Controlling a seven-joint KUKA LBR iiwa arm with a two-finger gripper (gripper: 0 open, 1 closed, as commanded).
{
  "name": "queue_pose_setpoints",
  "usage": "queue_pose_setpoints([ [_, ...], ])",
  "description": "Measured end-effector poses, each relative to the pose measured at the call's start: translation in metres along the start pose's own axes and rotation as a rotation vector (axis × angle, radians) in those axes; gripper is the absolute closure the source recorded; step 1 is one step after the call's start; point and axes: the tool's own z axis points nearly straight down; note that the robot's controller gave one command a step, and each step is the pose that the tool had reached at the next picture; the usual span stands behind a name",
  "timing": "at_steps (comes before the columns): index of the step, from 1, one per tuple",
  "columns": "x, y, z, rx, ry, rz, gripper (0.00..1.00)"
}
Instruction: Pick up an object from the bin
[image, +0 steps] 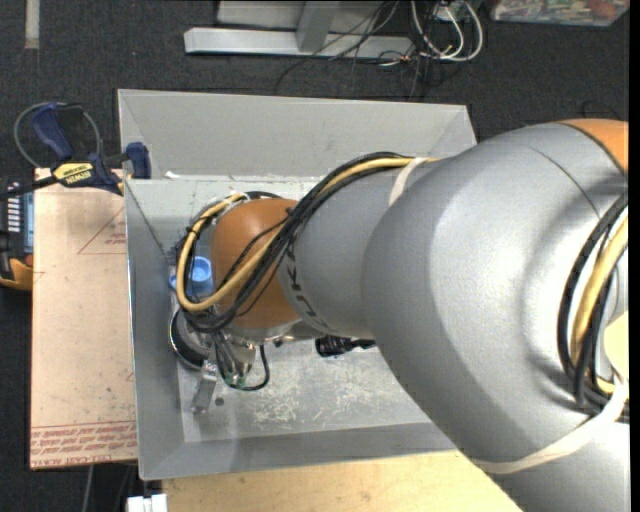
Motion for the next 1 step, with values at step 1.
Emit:
queue_pose_setpoints([
  [1,-0.0224,0.0083,-0.0002,0.005,0.014,-0.459,1.0],
])
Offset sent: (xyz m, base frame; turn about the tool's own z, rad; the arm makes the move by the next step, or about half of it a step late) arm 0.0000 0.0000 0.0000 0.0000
